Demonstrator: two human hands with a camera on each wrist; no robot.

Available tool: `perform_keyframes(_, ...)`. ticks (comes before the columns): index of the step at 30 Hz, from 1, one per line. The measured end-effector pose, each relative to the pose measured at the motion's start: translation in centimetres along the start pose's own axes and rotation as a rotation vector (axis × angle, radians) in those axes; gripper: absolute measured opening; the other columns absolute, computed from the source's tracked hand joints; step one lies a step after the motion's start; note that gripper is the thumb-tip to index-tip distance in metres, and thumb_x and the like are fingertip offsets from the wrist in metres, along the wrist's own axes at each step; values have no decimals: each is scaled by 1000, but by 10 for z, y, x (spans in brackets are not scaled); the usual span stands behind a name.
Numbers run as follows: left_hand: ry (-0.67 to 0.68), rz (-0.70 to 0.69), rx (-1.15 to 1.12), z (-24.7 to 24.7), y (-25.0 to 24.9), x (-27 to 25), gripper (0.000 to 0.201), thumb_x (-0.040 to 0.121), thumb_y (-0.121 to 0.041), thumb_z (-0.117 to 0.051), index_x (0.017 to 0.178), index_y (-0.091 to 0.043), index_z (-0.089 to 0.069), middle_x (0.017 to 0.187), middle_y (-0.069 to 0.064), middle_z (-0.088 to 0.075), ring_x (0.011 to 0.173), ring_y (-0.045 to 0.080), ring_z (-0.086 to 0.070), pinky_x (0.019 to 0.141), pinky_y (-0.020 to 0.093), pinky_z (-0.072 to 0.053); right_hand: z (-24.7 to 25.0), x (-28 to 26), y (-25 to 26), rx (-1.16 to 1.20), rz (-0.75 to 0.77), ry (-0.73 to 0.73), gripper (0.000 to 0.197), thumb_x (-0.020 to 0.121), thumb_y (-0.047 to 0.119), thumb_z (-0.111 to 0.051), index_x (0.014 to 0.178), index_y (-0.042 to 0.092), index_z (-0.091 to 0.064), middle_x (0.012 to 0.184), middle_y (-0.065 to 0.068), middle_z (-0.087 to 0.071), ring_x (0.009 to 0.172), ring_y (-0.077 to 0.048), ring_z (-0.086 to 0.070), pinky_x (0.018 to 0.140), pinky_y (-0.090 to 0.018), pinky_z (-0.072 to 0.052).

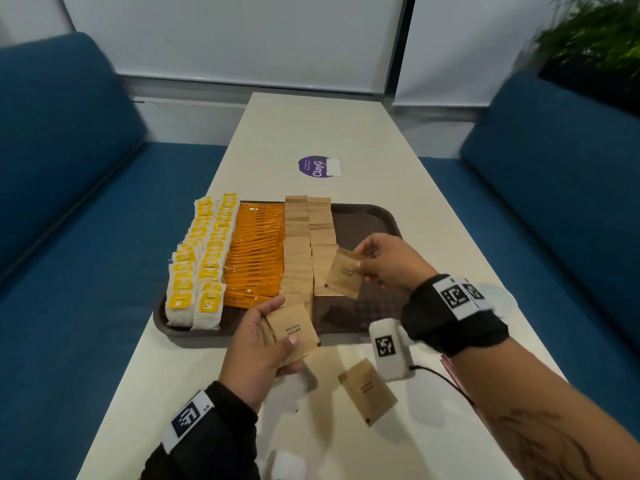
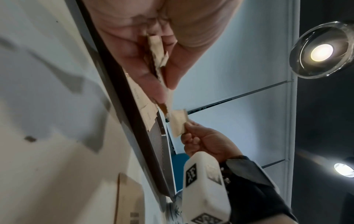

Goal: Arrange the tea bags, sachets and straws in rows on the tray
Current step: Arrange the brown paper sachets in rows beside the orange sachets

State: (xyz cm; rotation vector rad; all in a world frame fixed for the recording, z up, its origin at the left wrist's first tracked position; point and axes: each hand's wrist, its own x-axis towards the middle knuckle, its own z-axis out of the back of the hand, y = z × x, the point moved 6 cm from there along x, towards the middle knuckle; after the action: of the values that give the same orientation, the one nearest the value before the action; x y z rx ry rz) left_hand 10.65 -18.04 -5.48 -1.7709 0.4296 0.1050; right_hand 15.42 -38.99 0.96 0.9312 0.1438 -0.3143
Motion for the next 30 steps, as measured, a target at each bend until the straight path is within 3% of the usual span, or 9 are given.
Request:
perform_keyframes(6,-19,17,-9,8,-1,4,50,84,12,-56,107,-33,-52,111,-4,-56,97,25,-61,52,27,-57,-27,37,-8,-134,-178,201,12,86,7,-65,97,9,-62,91,-9,-69,64,-14,-60,67,-26,-54)
perform_keyframes(9,-21,36,-12,13,0,7,50,83,10,-58,106,-34,-52,112,-1,-56,98,26,-60,52,27,-56,-34,51,-9,-182,-222,210,18,85,7,-66,103,3,-63,101,-14,-70,86,-23,-68,87,-37,-55)
perform_keyframes(13,-22,49,-15,14,3,11,49,83,7,-59,105,-36,-53,116,3,-56,95,26,-62,50,27,-54,-39,63,-6,-258,-235,223,7,84,9,-67,87,5,-62,87,-10,-69,70,-16,-64,73,-26,-57)
perform_keyframes(15,-22,53,-14,14,4,11,49,83,7,-60,106,-36,-53,117,5,-56,94,27,-62,49,26,-53,-42,66,-8,-236,-282,244,16,85,9,-66,99,1,-63,96,-13,-71,77,-20,-63,90,-36,-54)
perform_keyframes(17,-22,53,-18,13,5,11,48,83,6,-60,105,-36,-52,117,6,-56,91,26,-62,48,25,-52,-45,68,-9,-186,-314,245,20,85,8,-67,103,0,-63,99,-15,-71,79,-22,-63,94,-42,-51)
perform_keyframes(20,-19,57,-26,11,5,12,47,83,6,-60,104,-35,-52,115,5,-56,87,25,-63,46,24,-51,-47,68,-11,-143,-322,248,13,83,6,-68,94,2,-63,102,-17,-71,77,-24,-64,91,-41,-53)
perform_keyframes(24,-33,78,-6,10,4,11,43,88,2,-55,109,-35,-51,112,0,-56,91,23,-61,48,24,-52,-37,65,-3,-196,-274,202,17,86,15,-67,98,4,-61,80,-10,-66,56,-16,-57,60,-27,-51)
perform_keyframes(28,-32,110,-9,7,3,11,48,91,7,-44,117,-33,-48,108,-3,-57,90,21,-61,49,26,-53,-22,43,14,-138,-104,141,19,85,25,-69,84,12,-55,70,-5,-63,53,-14,-56,49,-22,-46)
perform_keyframes(30,-20,105,-14,4,1,10,52,89,11,-42,118,-31,-47,107,-3,-57,89,22,-62,48,25,-53,-21,22,20,-99,-27,174,20,84,29,-70,83,15,-56,68,0,-61,53,-10,-57,50,-20,-46)
